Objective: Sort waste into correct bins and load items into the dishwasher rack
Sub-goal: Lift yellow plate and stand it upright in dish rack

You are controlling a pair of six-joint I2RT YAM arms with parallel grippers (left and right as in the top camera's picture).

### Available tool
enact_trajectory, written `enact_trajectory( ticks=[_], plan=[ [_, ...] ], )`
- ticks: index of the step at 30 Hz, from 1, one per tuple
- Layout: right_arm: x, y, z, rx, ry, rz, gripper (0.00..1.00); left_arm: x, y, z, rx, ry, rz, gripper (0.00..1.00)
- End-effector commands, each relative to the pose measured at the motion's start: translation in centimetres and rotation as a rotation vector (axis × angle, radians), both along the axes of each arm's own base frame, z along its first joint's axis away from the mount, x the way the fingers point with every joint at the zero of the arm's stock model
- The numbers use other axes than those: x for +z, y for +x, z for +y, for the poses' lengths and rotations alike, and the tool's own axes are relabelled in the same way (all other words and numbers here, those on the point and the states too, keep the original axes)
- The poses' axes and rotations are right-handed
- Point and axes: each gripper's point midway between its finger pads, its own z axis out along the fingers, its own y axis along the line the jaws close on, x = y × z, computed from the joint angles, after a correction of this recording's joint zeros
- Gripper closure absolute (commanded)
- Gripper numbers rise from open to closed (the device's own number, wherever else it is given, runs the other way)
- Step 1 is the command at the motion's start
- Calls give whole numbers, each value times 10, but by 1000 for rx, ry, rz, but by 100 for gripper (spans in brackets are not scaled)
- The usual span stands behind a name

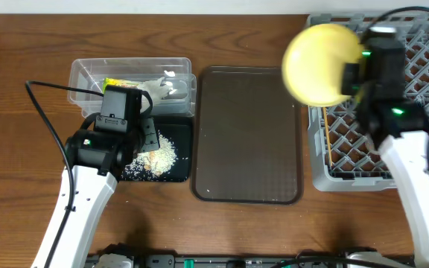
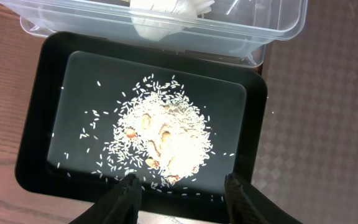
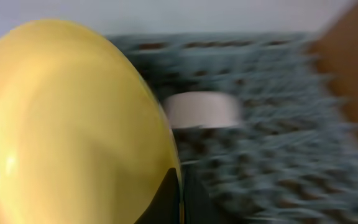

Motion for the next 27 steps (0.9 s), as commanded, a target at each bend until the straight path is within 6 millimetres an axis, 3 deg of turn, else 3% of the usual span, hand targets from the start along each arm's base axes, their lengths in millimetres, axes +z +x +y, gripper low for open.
enact_trajectory(
  ticks=[1, 4, 9, 22, 27],
  plan=[
    [19, -18, -58, -117, -247, 43, 99, 2, 1, 3, 11, 9, -4, 52],
    [22, -32, -90, -181, -401, 129, 99, 2, 1, 3, 11, 9, -4, 52],
    [13, -43, -111, -239, -495, 235, 99, 2, 1, 3, 11, 9, -5, 52],
    [-54, -23, -86, -169, -439, 378, 99, 2, 1, 3, 11, 9, -5, 52],
    [-59, -17, -67, -188, -375, 329, 99, 2, 1, 3, 11, 9, -5, 52]
  ],
)
